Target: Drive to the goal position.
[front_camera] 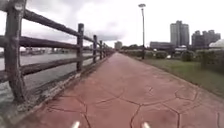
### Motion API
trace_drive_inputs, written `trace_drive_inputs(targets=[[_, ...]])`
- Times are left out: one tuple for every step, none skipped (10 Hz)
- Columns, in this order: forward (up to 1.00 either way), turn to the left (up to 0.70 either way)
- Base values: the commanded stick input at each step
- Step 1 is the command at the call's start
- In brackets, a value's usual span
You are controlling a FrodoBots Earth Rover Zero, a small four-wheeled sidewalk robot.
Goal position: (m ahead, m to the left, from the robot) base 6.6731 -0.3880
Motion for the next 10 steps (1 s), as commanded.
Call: trace_drive_inputs(targets=[[0.70, 0.00], [0.70, 0.00], [0.70, 0.00], [0.70, 0.00], [0.70, 0.00], [0.70, 0.00], [0.70, 0.00], [0.70, 0.00], [0.70, 0.00], [0.70, 0.00]])
